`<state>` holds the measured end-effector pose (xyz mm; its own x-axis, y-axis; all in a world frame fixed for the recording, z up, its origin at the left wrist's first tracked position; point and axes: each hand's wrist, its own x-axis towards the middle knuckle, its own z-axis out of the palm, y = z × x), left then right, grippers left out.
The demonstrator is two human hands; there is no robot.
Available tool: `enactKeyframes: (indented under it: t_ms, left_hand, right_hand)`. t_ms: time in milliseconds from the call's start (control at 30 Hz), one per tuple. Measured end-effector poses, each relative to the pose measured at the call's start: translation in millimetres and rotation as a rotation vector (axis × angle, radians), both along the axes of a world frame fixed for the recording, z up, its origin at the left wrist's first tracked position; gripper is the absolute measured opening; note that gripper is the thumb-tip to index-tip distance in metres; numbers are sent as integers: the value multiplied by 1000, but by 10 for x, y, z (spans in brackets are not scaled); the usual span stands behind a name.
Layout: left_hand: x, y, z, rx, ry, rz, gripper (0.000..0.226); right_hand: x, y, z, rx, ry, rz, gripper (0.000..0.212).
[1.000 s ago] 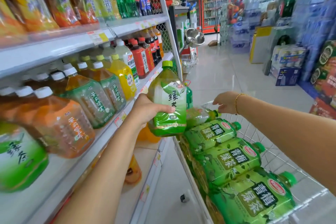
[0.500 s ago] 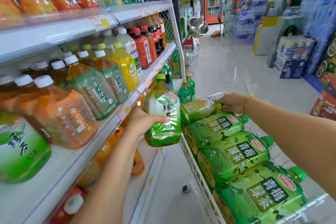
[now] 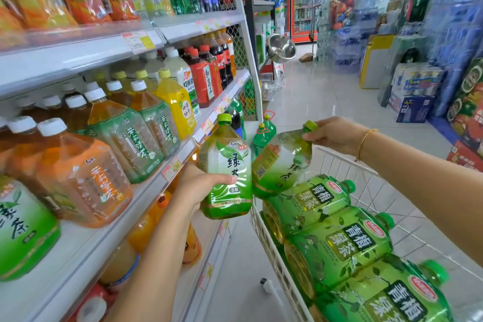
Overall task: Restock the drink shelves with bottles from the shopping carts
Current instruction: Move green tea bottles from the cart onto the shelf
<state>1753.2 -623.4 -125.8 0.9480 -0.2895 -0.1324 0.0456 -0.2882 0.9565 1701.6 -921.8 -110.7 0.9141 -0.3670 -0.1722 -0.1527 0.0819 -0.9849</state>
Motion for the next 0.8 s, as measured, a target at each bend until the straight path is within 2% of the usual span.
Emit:
enactKeyframes:
  t_ms: [100,167,233,300,367,467,533,667,800]
  left_hand:
    - [22,-12,7,-18,-2,-8,35]
    - [19,-14,12,-26,-2,-10,34]
    - [13,13,-10,-33,5,8,33]
    - [12,78,-54,-44,13,33,33]
    - [-1,153,-100,-44,0,48,36]
    - [-84,212,-152,-43,-36,106,36]
    - [-154,238,-173,-74,-64,155,41]
    - [-236,370,-143,-95,-158,240,65]
    - [-441,698,51,-58,-335,337,84]
  right_hand:
    - [-59,165,166,-207,-141,199,26]
    - [-32,344,134,-383,-159,289,33]
    - [31,481,-27,-462,-110,387,51]
    - [88,546,-236,-523,-38,493,84]
    - [90,542,-353,-616,17,530,96]
    - [50,552,-394,-772,86,413,100]
    - [50,589,-380,-825,54,359,102]
    - [-8,666,-329,-973,-25,354,99]
    - [-82,742,-144,-1065,-142,384,90]
